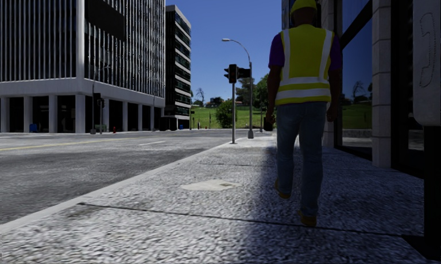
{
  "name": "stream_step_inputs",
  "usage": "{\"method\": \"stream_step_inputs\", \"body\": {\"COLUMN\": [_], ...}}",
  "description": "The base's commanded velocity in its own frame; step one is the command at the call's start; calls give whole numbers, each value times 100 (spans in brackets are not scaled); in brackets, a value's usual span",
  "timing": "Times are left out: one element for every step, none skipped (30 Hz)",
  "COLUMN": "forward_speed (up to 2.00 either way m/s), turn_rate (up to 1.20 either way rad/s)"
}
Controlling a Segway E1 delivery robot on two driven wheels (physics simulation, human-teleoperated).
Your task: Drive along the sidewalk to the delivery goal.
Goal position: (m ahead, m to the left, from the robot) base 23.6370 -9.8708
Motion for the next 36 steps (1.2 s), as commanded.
{"method": "stream_step_inputs", "body": {"forward_speed": [200,200,200,200,200,200,200,200,200,200,200,200,200,200,200,200,200,200,200,200,200,200,200,200,200,200,200,200,200,200,200,200,200,200,200,200], "turn_rate": [23,24,29,32,32,35,36,36,36,36,36,36,33,14,14,0,0,0,0,0,0,0,0,0,0,0,0,0,0,0,0,0,0,0,0,0]}}
